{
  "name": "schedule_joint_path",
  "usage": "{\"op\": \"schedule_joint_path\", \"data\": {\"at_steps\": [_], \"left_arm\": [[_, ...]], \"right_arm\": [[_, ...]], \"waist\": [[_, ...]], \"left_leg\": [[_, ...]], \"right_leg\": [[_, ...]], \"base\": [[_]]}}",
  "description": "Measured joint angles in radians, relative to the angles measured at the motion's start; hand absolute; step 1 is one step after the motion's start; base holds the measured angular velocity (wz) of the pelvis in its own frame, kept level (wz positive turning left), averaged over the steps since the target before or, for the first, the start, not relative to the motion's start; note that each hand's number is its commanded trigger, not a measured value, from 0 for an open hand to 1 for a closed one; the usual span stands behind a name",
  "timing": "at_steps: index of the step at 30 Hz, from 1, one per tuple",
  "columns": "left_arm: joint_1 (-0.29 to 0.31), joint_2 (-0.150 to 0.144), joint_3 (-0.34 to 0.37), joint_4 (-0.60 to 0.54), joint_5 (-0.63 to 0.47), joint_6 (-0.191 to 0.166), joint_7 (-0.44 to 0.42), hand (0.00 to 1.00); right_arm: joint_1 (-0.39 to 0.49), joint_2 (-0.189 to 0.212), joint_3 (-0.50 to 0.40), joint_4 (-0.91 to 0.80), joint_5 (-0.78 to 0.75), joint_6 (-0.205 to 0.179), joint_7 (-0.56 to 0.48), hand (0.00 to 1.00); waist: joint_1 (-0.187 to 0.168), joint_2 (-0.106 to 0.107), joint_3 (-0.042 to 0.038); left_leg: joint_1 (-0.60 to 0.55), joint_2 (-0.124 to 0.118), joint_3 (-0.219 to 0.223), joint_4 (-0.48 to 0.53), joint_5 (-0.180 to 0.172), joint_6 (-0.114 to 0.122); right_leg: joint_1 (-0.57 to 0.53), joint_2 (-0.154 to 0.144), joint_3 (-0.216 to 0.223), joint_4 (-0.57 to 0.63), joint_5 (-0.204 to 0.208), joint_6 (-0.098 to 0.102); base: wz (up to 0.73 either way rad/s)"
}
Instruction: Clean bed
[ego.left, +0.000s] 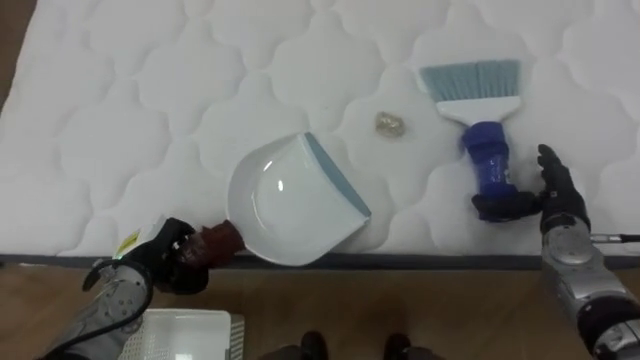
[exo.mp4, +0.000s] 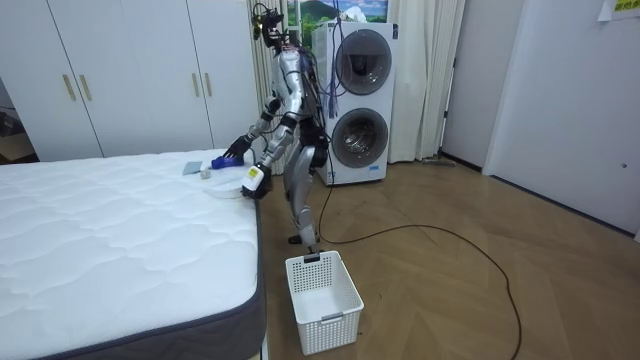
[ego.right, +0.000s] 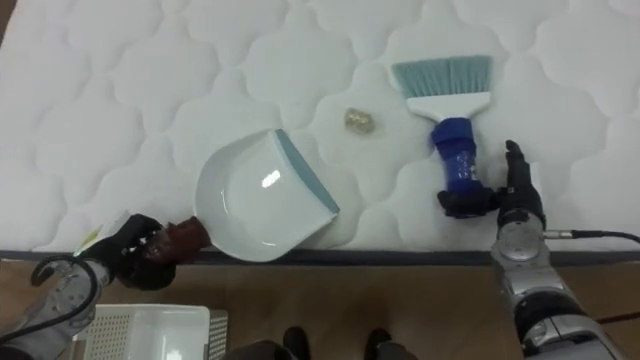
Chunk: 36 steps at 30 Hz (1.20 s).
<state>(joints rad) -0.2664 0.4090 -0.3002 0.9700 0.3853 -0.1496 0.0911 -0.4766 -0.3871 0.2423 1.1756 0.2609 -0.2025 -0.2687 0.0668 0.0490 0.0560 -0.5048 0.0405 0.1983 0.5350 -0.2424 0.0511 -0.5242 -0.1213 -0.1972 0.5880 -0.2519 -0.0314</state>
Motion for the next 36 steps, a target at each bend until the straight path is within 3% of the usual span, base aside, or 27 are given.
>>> {"op": "schedule_joint_path", "data": {"at_steps": [13,17,18,19,20,21,26,30,36], "left_arm": [[0.005,0.003,-0.002,-0.014,0.001,0.000,-0.051,1.00],[0.023,0.003,-0.006,-0.049,0.001,0.014,-0.059,1.00],[0.027,0.003,-0.016,-0.050,0.000,0.015,-0.059,1.00],[0.030,0.003,-0.018,-0.050,0.000,0.015,-0.059,1.00],[0.040,0.003,-0.018,-0.057,0.000,0.016,-0.059,1.00],[0.052,0.003,-0.018,-0.069,-0.002,0.016,-0.059,1.00],[0.079,0.003,-0.027,-0.080,-0.002,0.016,-0.049,1.00],[0.087,0.003,-0.036,-0.090,-0.001,0.017,-0.050,1.00],[0.105,0.003,-0.036,-0.107,-0.001,0.031,-0.060,1.00]], "right_arm": [[-0.015,-0.025,0.023,0.039,-0.035,0.031,0.032,0.00],[-0.015,-0.028,0.030,0.064,-0.066,0.032,0.030,0.00],[-0.015,-0.029,0.030,0.067,-0.073,0.037,0.029,0.07],[-0.015,-0.030,0.030,0.067,-0.074,0.041,0.029,0.58],[-0.015,-0.033,0.030,0.067,-0.075,0.043,0.029,0.74],[-0.016,-0.039,0.031,0.067,-0.077,0.046,0.029,1.00],[-0.023,-0.073,0.036,0.072,-0.080,0.054,0.008,1.00],[-0.027,-0.126,0.050,0.073,-0.128,0.063,0.007,1.00],[-0.048,-0.126,0.072,0.097,-0.195,0.077,0.005,1.00]], "waist": [[0.027,-0.001,0.0007],[0.023,0.002,0.0024],[0.028,0.002,0.0025],[0.029,0.002,0.0024],[0.029,0.002,0.0024],[0.030,0.002,0.0026],[0.030,0.002,0.0030],[0.049,0.001,0.0032],[0.057,-0.004,0.0055]], "left_leg": [[-0.008,-0.002,-0.013,-0.001,0.000,0.000],[-0.008,-0.017,-0.039,0.004,0.000,0.000],[-0.008,-0.018,-0.040,0.003,0.000,0.000],[-0.008,-0.019,-0.040,0.002,0.000,0.000],[-0.008,-0.023,-0.041,0.002,0.000,0.000],[-0.008,-0.027,-0.042,0.002,0.000,0.000],[-0.008,-0.033,-0.047,0.001,0.002,-0.004],[-0.011,-0.034,-0.045,0.000,0.004,-0.008],[-0.010,-0.035,-0.047,0.005,0.013,-0.021]], "right_leg": [[0.002,-0.004,-0.015,0.007,-0.001,-0.001],[0.008,-0.018,-0.035,0.023,-0.017,0.000],[0.008,-0.018,-0.035,0.026,-0.020,0.000],[0.007,-0.019,-0.035,0.029,-0.022,0.001],[0.002,-0.025,-0.035,0.041,-0.028,0.001],[0.000,-0.035,-0.042,0.049,-0.034,-0.001],[-0.004,-0.045,-0.052,0.057,-0.047,-0.006],[-0.014,-0.048,-0.051,0.071,-0.050,-0.011],[-0.020,-0.050,-0.049,0.087,-0.066,-0.022]], "base": [[0.03],[0.16],[0.11],[0.08],[0.09],[0.10],[0.06],[0.00],[0.01]]}}
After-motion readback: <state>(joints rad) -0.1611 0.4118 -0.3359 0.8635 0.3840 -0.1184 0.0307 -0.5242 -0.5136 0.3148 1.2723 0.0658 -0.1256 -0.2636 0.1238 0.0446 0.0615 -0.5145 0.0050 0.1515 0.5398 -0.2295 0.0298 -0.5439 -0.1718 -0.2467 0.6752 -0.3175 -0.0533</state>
